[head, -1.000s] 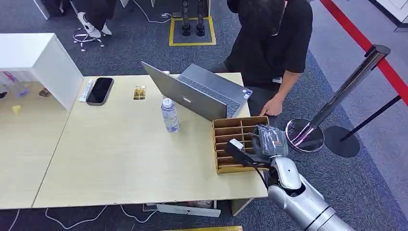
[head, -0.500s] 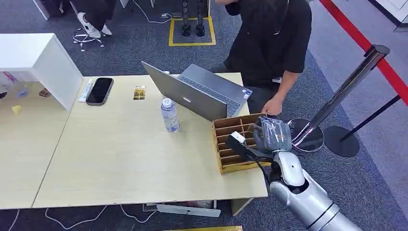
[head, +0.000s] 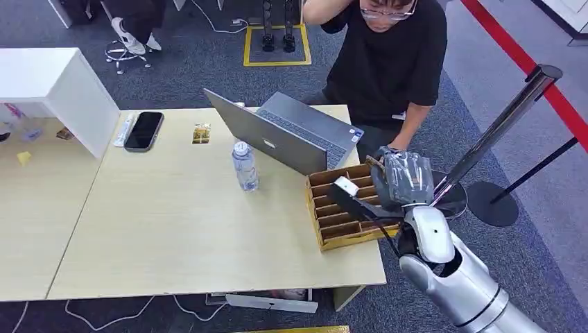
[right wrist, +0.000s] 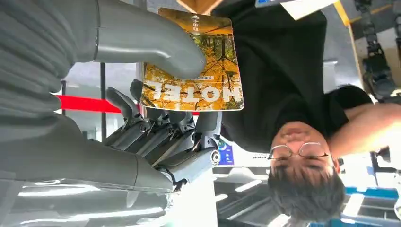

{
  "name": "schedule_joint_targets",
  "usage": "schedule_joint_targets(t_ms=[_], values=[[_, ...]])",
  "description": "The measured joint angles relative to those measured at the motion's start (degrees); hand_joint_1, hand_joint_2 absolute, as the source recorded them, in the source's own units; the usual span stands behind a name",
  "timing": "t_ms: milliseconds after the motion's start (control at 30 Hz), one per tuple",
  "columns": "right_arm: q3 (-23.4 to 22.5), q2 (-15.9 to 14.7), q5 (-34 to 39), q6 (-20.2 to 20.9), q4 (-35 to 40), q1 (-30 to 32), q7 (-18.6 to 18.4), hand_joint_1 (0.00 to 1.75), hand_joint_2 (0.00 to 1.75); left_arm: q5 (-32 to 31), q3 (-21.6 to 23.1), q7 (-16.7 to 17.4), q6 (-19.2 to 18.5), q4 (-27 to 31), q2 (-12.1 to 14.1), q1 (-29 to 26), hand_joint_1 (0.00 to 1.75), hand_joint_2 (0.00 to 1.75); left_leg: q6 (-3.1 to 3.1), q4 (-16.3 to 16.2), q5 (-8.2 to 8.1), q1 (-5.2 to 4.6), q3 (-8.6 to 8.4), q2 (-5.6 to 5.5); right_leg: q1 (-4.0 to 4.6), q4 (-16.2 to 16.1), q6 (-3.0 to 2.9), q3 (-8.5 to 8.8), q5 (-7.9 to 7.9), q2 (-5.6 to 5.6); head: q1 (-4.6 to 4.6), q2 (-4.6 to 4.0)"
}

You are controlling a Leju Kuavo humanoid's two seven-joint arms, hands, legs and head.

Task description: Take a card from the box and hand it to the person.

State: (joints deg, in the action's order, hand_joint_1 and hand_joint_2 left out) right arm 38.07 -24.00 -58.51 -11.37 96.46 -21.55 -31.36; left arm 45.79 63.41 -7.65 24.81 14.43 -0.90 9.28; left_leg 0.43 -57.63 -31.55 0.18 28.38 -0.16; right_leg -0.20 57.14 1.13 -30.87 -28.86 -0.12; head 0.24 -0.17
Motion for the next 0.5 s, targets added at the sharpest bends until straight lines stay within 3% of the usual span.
schedule_joint_targets(t_ms=[500], values=[[-1.3, -1.6, -0.3, 0.1, 3.5, 0.0, -1.1, 1.59, 1.75, 0.0, 0.0, 0.0, 0.0, 0.0, 0.0, 0.0, 0.00, 0.00, 0.00, 0.0, 0.00, 0.00, 0.00, 0.00, 0.00, 0.0, 0.00, 0.00, 0.00, 0.00, -0.02, 0.00]])
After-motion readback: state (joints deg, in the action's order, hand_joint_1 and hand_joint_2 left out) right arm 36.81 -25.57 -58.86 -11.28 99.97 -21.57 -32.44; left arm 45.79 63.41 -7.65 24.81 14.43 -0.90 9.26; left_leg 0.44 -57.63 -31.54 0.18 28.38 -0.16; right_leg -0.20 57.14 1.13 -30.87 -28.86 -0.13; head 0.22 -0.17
